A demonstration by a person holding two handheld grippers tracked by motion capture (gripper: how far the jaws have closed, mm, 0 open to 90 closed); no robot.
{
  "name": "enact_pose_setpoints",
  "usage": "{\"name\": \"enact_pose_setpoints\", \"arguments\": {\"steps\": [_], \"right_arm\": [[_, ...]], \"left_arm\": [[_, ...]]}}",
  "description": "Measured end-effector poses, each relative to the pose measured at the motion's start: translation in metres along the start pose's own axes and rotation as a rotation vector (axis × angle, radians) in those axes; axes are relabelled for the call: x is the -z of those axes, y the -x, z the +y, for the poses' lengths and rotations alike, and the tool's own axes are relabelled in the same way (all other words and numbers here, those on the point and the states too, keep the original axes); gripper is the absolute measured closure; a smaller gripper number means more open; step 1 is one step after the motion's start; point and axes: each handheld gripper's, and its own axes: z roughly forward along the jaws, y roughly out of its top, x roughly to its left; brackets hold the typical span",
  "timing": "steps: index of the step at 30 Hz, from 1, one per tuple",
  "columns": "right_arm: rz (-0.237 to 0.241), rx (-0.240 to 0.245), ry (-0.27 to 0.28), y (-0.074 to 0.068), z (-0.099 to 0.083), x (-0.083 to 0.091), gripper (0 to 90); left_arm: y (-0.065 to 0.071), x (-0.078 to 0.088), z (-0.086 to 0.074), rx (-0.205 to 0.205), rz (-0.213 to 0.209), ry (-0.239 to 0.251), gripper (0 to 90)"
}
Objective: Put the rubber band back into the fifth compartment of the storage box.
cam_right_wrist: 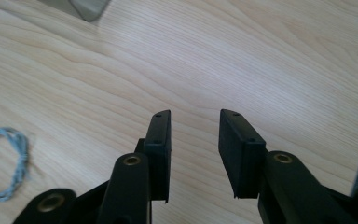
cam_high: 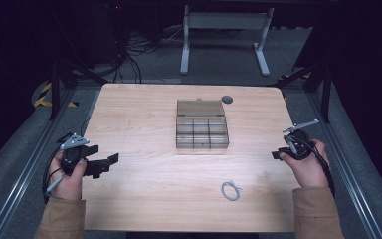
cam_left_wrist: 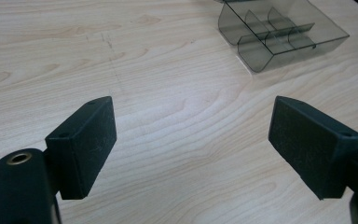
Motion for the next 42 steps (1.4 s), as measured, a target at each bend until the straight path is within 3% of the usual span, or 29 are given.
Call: {"name": "enact_pose_setpoints", "arguments": {"steps": [6, 7, 8, 10, 13, 17, 21, 24, 29, 36, 42], "right_arm": [[0.013, 0.016, -0.006, -0.009, 0.003, -0.003, 61.7], [0.014, 0.01, -0.009, -0.01, 0.003, -0.004, 55.8], [0.013, -0.012, -0.029, -0.011, 0.003, -0.005, 55.7], [0.009, 0.003, -0.039, -0.014, 0.003, -0.006, 58.3], [0.045, 0.006, -0.03, -0.015, 0.002, -0.009, 61.8], [0.04, 0.008, -0.041, -0.017, 0.002, -0.009, 61.9], [0.043, 0.042, -0.053, -0.022, 0.003, -0.01, 60.3], [0.053, 0.043, -0.057, -0.023, 0.003, -0.011, 57.4], [0.044, 0.08, -0.026, -0.024, 0.001, -0.009, 54.8], [0.053, 0.059, -0.029, -0.024, -0.001, -0.002, 54.9], [0.053, 0.031, -0.042, -0.028, -0.001, 0.003, 49.9]], "left_arm": [[0.003, -0.003, 0.001, -0.023, -0.012, -0.025, 16.2], [0.003, -0.004, 0.001, -0.024, -0.012, -0.026, 16.2], [0.003, -0.004, 0.002, -0.028, -0.013, -0.028, 16.3], [0.004, -0.004, 0.002, -0.031, -0.014, -0.025, 16.3], [0.005, -0.004, 0.003, -0.026, -0.021, -0.022, 16.3], [0.005, -0.003, 0.004, -0.034, -0.023, -0.019, 16.4], [0.007, -0.003, 0.006, -0.04, -0.035, -0.018, 16.4], [0.007, -0.004, 0.006, -0.041, -0.036, -0.018, 16.4], [0.008, -0.005, 0.007, -0.042, -0.042, -0.021, 16.4], [0.008, -0.005, 0.007, -0.046, -0.045, -0.02, 16.3], [0.009, -0.005, 0.008, -0.052, -0.047, -0.024, 16.3]]}}
